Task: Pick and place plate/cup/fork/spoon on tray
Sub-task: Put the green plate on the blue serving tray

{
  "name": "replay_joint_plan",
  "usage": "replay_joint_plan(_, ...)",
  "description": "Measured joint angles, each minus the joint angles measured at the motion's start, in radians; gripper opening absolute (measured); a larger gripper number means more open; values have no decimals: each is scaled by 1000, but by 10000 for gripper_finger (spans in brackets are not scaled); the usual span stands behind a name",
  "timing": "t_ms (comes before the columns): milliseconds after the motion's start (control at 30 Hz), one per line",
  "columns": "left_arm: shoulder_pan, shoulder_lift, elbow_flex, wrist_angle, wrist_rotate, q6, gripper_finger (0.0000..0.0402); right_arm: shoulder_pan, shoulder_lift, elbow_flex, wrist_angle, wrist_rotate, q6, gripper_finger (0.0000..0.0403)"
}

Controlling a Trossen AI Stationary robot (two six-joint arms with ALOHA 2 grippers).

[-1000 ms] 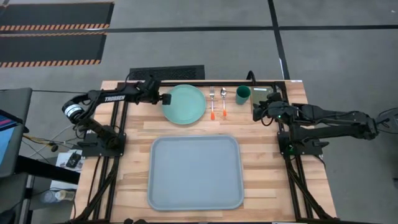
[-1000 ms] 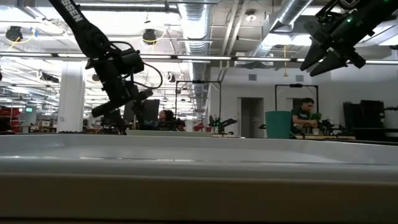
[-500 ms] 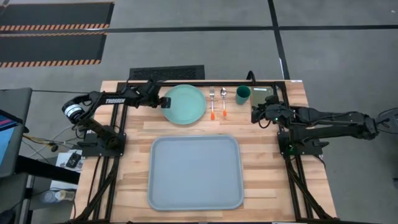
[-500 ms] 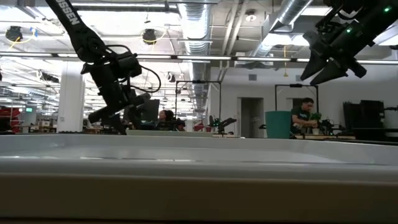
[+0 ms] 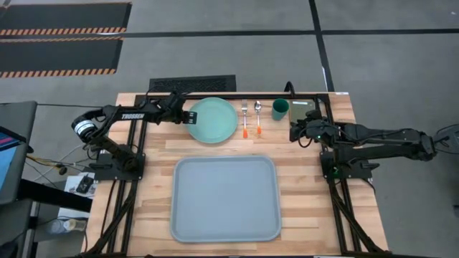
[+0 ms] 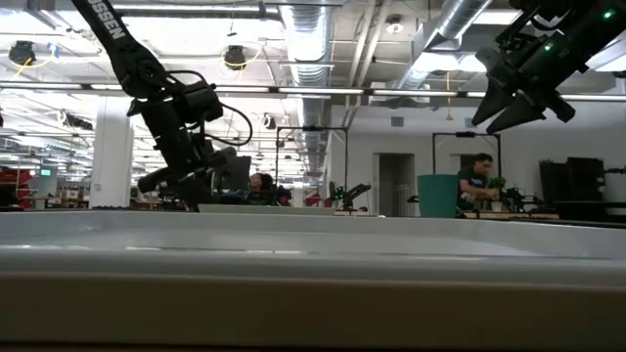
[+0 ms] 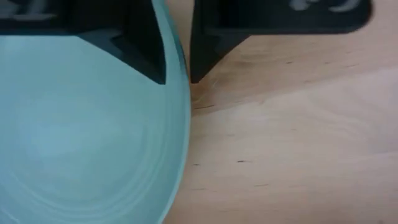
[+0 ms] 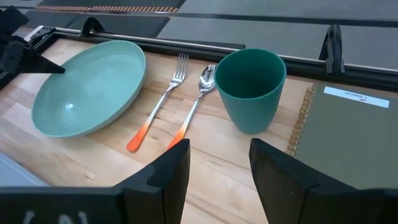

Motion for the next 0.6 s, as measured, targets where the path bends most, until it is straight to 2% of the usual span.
replay_joint_plan(133,0,3,0,0,-4,9,7,0,0,0,0,1,0,192)
replay_joint_plan(400,0,97,6,34,40,11,3,0,0,0,0,2,-1,184)
replay_joint_plan(600,0,46,10,21,55,-27,0,0,0,0,0,1,-2,182)
